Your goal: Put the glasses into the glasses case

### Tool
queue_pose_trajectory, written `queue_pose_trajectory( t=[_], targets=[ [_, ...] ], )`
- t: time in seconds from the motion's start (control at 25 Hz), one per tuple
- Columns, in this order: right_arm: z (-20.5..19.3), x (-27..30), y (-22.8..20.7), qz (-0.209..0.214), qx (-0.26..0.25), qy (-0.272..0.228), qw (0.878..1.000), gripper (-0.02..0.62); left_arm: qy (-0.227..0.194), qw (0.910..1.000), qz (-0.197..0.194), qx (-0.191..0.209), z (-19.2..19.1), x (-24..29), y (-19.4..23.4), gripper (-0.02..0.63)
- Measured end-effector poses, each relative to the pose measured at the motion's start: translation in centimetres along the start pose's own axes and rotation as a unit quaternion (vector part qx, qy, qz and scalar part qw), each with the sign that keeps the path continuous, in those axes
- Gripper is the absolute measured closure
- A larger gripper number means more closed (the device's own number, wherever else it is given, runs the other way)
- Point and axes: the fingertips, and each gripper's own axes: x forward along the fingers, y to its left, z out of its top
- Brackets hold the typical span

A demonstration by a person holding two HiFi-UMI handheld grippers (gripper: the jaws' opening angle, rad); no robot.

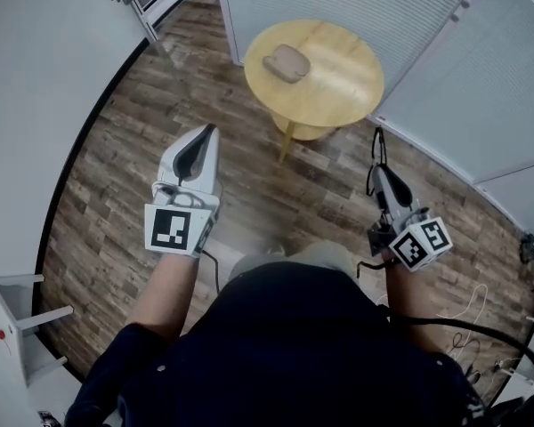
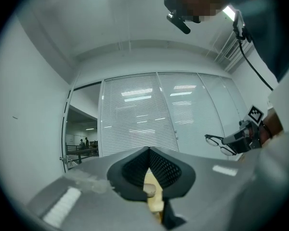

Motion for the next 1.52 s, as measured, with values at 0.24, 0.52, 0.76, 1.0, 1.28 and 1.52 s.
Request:
queue_pose_trajectory(
  t=[0.24, 0.52, 0.76, 1.0, 1.28, 1.52],
  targets=[
    [0.0, 3.1, 0.0, -0.004, -0.014, 0.018, 1.000, 0.568, -0.001, 0.9998, -0.010, -0.016, -1.9, 2.2, 2.2, 0.605],
    [0.7, 9.1, -2.5, 0.020, -0.021, 0.044, 0.999, 0.568, 0.022, 0.9992, 0.011, -0.032, -4.4, 6.1, 5.1, 0.604],
    [0.7, 15.4, -5.3, 0.044, -0.010, 0.049, 0.998, 0.568, 0.036, 0.9982, 0.039, -0.027, -5.7, 8.9, 7.7, 0.604],
    [2.3, 22.4, -8.1, 0.088, -0.043, 0.051, 0.994, 0.568, 0.044, 0.9970, 0.061, -0.016, -6.2, 14.1, 10.7, 0.604],
    [4.3, 30.6, -14.1, 0.122, -0.023, 0.060, 0.990, 0.568, 0.057, 0.9962, 0.065, 0.002, -5.9, 24.2, 12.7, 0.604],
    [4.2, 35.6, -17.9, 0.149, -0.006, 0.083, 0.985, 0.568, 0.074, 0.9940, 0.080, 0.005, -6.1, 30.5, 14.1, 0.604]
  ],
)
